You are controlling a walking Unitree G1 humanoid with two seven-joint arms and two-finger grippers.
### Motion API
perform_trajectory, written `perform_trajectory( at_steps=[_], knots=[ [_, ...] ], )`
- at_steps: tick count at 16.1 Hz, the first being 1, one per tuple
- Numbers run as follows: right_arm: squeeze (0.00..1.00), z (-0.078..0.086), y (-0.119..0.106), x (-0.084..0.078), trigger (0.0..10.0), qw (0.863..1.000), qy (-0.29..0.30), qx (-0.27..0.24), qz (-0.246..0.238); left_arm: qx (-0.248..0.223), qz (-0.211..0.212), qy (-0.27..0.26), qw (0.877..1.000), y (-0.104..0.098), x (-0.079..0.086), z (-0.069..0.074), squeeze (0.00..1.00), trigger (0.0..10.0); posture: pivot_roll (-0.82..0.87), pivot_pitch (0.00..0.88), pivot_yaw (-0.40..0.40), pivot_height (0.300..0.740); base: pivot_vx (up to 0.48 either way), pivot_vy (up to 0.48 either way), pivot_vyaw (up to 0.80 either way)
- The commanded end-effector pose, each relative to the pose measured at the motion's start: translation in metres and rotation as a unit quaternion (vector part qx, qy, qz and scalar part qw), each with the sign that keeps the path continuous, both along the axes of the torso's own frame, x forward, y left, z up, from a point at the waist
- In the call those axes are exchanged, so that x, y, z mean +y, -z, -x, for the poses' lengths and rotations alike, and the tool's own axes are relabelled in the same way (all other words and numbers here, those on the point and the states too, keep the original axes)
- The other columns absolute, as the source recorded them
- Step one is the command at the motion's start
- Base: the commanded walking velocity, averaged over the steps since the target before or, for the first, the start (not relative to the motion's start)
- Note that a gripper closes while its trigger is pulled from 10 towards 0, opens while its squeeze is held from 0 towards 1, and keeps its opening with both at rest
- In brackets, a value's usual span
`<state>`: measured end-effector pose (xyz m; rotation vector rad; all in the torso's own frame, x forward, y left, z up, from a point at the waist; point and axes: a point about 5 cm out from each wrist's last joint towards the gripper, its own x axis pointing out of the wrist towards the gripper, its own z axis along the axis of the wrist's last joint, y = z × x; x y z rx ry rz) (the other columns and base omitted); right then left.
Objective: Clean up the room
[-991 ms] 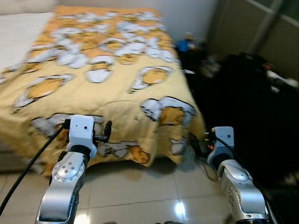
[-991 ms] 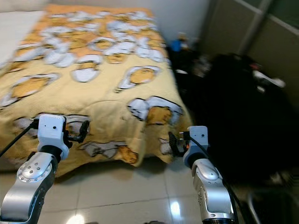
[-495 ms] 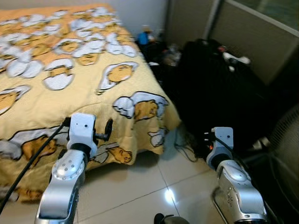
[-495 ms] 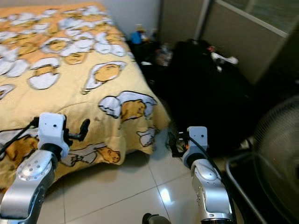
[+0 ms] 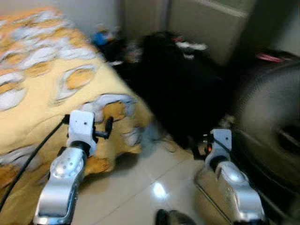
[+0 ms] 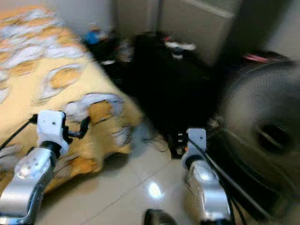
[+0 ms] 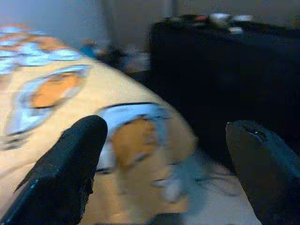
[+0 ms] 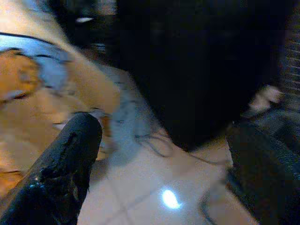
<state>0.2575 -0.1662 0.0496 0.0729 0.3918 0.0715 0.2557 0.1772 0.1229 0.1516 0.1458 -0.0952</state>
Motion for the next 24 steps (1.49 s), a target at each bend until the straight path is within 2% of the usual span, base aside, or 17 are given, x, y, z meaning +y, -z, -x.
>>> perform_trajectory(
  at_steps=[1,5,7,8,9,15,20,24],
  knots=[
    [1.0,-0.001,-0.002,-0.001,10.0,1.0,0.005,-0.006,-0.004,0.002,-0.006,-0.003,1.0,-0.001,0.003,0.001,0.57,10.0,0.05,0.0,-0.016,0.74,0.0,0.0,-0.79],
    [1.0,-0.002,-0.001,-0.002,10.0,1.0,0.0,-0.005,0.004,0.004,-0.002,-0.007,1.0,0.001,0.003,0.004,0.57,10.0,0.05,0.0,-0.022,0.74,0.125,0.0,-0.79],
    [1.0,-0.004,-0.003,-0.004,10.0,1.0,0.002,-0.012,0.014,0.003,-0.001,-0.008,1.0,0.0,0.003,0.003,0.57,10.0,0.04,0.0,-0.018,0.74,0.262,0.0,0.0],
    [0.81,-0.004,-0.004,-0.004,10.0,1.0,0.001,-0.014,0.015,0.002,0.001,-0.008,1.0,0.0,0.002,0.002,0.57,10.0,0.04,0.0,-0.015,0.74,0.296,0.0,0.0],
    [0.0,-0.004,-0.005,-0.006,10.0,1.0,0.003,-0.017,0.017,0.003,0.003,-0.008,1.0,0.0,0.001,0.001,0.57,10.0,0.03,0.0,-0.01,0.74,0.337,0.0,0.0],
    [0.0,-0.006,-0.007,-0.009,10.0,1.0,0.01,-0.017,0.023,-0.001,0.007,-0.002,1.0,0.0,-0.003,-0.008,0.57,10.0,0.01,0.0,-0.006,0.74,0.39,0.0,-0.13],
    [0.0,0.001,-0.008,-0.009,10.0,0.999,0.014,-0.017,0.025,0.012,0.006,0.011,1.0,0.007,-0.004,-0.002,0.55,10.0,0.0,0.0,-0.002,0.74,0.28,0.0,-0.79],
    [0.0,0.002,-0.01,-0.005,10.0,0.999,-0.005,-0.019,0.035,0.009,0.006,-0.002,1.0,0.008,0.002,0.0,0.55,10.0,0.0,0.0,-0.01,0.74,0.0,0.0,0.0]
  ],
)
